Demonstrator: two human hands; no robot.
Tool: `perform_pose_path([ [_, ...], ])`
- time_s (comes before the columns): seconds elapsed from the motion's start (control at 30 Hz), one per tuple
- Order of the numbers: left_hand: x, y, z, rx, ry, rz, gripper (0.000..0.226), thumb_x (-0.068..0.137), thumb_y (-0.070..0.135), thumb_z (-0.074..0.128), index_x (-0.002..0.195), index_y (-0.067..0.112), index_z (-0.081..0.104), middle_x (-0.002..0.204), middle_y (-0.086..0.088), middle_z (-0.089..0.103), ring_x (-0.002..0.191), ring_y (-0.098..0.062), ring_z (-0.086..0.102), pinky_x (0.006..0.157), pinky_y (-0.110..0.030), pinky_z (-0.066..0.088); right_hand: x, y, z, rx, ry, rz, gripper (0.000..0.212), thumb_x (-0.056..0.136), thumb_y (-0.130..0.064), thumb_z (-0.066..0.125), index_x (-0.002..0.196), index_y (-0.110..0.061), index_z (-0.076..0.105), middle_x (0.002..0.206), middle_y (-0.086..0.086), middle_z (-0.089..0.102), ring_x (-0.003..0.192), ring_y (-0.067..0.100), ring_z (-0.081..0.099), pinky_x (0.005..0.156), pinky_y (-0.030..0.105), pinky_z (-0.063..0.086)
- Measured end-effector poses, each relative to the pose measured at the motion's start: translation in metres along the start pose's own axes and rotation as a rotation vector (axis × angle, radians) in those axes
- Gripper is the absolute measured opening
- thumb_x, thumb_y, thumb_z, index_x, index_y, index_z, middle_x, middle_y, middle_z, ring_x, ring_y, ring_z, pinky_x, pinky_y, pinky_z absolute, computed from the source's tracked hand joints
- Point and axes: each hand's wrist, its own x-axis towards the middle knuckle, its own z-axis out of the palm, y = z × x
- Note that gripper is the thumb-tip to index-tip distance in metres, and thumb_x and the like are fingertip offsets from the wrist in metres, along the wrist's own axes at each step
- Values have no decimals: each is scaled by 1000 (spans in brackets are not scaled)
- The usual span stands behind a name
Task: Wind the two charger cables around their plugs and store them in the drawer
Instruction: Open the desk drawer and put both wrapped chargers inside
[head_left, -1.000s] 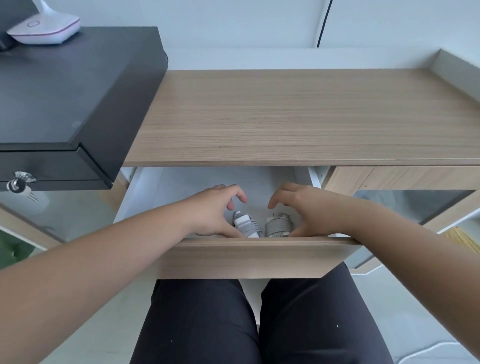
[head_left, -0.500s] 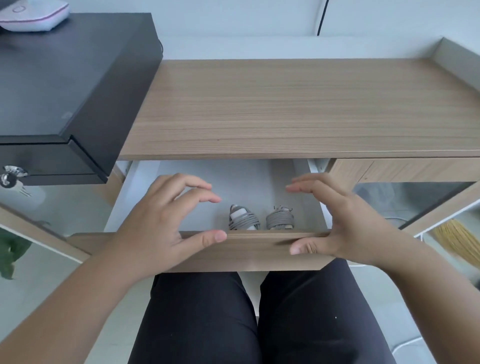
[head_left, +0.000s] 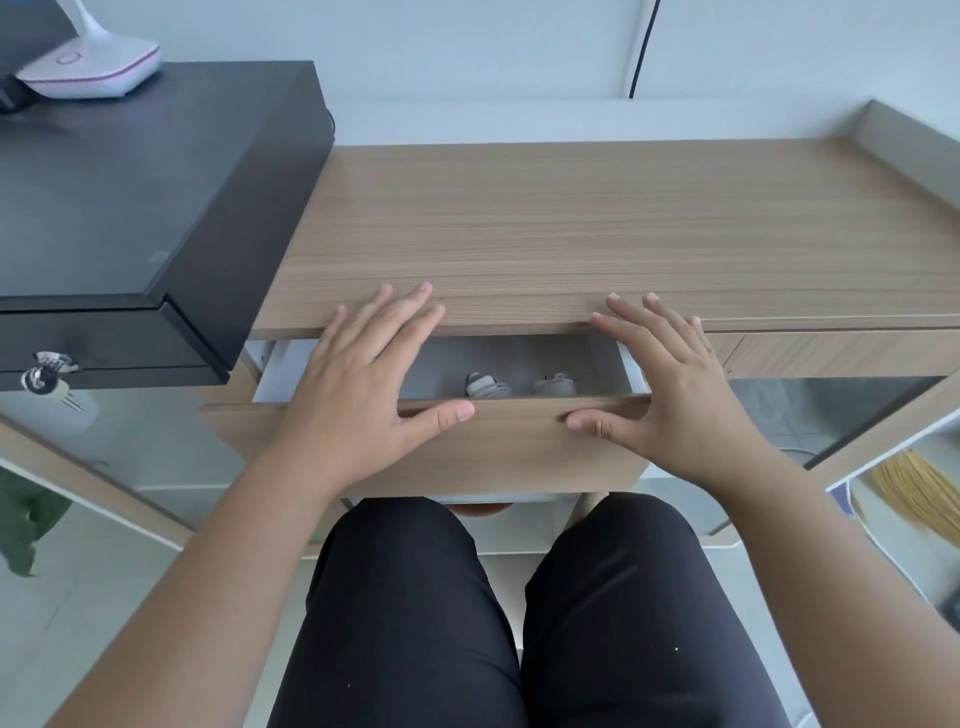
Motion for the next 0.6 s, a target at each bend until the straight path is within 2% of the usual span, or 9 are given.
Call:
perform_pose_path([
  [0.17,12,-2,12,40,-19,-92,81,88,73,28,151,22,27,161,7,20,149,-19,12,118,-53,3,8,0,14,-107,165,41,71,71,-62,68,130,-25,54,140,-6,51,137,23,39,115,50,23],
  [0.27,17,-3,24,35,65,-115,69,92,63,33,146,21,39,154,6,36,145,-21,28,117,-52,10,13,5,20,-159,284,34,53,75,-51,71,120,-25,62,129,-9,60,121,22,53,106,45,31],
  [0.33,18,-5,32,34,164,-109,57,94,53,42,141,20,48,147,6,48,139,-22,39,115,-48,17,16,8,24,-151,359,34,42,76,-43,72,114,-26,66,123,-10,64,113,21,57,101,38,30],
  [0.43,18,-8,41,19,298,-93,45,95,38,53,136,21,54,141,5,54,133,-23,47,112,-44,23,20,9,31,-114,458,55,27,79,-31,72,106,-27,70,116,-11,67,109,17,58,95,28,25],
  [0.6,16,-4,51,3,403,-118,40,93,29,59,132,20,58,137,4,58,130,-23,50,111,-43,29,25,4,41,-56,526,145,20,79,-22,74,99,-27,71,110,-12,69,104,20,57,86,29,27],
])
